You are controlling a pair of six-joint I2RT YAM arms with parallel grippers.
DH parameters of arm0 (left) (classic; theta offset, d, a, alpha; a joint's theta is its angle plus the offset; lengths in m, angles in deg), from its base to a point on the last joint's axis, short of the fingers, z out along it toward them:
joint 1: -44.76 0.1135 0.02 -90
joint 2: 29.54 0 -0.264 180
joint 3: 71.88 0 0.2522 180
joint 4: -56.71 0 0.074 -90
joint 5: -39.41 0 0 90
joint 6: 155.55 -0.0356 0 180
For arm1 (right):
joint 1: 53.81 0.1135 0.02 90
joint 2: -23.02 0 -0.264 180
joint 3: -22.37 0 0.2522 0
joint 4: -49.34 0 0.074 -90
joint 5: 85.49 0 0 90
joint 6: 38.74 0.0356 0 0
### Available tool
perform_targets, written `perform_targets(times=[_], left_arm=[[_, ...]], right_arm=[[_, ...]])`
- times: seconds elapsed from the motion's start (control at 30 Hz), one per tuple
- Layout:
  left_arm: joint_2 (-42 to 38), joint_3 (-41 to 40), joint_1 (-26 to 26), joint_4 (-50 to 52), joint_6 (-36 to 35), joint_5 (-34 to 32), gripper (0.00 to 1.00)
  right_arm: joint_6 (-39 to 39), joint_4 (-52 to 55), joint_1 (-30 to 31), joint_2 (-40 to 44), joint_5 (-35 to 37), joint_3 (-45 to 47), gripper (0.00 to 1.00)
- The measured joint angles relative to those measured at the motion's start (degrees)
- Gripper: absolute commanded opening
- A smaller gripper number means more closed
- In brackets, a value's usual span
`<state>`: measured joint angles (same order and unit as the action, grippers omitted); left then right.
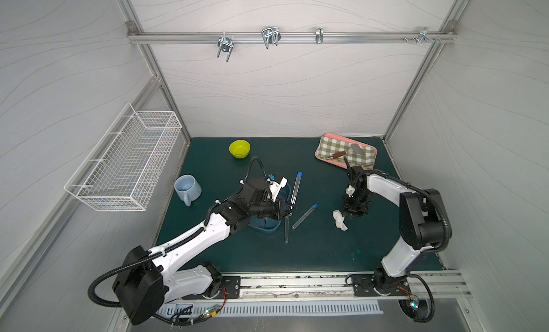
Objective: Wipe the exteriors of test tubes
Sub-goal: Pick up the cleaning item at the center of the board.
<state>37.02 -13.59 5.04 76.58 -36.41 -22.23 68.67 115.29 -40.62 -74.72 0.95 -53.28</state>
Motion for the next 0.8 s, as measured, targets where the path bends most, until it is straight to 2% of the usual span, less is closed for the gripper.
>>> perform_targets(times=[0.2, 0.37, 0.53, 0.67, 0.8], left_arm=[[-0.57, -0.44, 0.00, 0.04, 0.02, -0.07, 0.06], [-1.18, -0.74, 0.00, 0.02, 0.04, -0.31, 0.06], [-1.29, -0.76, 0.00, 0.04, 0.17, -0.33, 0.06], [-1.88, -1.14, 0.00, 0.07, 0.20, -0.33, 0.06], [-2.78, -1.31, 0.00, 0.68, 0.17, -0.35, 0.06]], right_arm=[[-0.46, 4.00, 1.22, 3.72, 6.64, -6.38, 0.51], [0.39, 6.29, 9.31, 8.39, 7.87, -12.55, 0.51], [2.56, 5.77, 16.35, 6.54, 7.39, -12.79, 0.49], [3.10, 4.70, 15.47, 2.38, 7.74, -11.06, 0.46], [2.34, 3.34, 11.23, -0.09, 8.57, -10.56, 0.45]])
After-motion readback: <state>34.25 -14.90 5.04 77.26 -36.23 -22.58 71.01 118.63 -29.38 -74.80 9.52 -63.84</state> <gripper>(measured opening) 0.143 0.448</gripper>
